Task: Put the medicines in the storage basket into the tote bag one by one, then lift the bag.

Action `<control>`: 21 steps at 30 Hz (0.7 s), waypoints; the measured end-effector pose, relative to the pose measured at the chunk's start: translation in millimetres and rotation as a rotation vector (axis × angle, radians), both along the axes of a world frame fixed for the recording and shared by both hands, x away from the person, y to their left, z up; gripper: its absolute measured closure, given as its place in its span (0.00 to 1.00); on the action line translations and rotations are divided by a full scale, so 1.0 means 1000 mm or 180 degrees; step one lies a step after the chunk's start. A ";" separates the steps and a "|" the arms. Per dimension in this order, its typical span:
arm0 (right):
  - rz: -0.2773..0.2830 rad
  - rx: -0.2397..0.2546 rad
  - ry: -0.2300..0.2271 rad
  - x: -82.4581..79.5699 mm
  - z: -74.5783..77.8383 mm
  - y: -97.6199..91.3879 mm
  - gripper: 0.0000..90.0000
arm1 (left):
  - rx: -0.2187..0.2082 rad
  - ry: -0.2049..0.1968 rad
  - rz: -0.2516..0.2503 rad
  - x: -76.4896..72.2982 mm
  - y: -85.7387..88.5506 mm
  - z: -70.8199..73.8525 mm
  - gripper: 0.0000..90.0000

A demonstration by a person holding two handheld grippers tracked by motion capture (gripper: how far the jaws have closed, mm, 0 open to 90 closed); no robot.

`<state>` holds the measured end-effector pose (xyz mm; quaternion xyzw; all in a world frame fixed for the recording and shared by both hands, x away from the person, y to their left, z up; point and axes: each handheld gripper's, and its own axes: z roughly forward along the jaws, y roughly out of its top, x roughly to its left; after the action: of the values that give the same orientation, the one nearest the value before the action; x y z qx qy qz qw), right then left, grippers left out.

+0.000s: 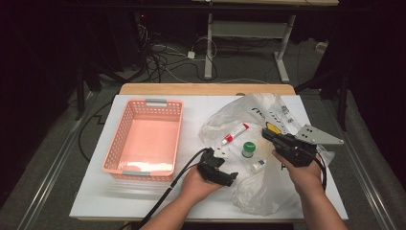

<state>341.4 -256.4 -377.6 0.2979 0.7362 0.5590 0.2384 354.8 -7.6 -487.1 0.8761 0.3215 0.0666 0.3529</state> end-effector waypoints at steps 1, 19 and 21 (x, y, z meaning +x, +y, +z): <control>0.0005 0.0004 0.0001 0.000 0.000 0.000 1.00 | 0.0131 -0.0091 -0.0005 -0.003 -0.006 0.000 0.15; -0.0017 0.0068 0.0023 -0.001 0.000 -0.001 1.00 | -0.0072 -0.0143 0.0150 -0.006 -0.001 0.000 0.99; 0.0001 0.0045 0.0013 0.000 -0.002 -0.001 1.00 | -0.0115 -0.0127 0.0166 -0.006 0.001 0.000 0.99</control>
<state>341.4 -257.7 -379.4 0.3006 0.7328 0.5636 0.2346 348.9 -6.4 -486.9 0.8594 0.3383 0.0874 0.3733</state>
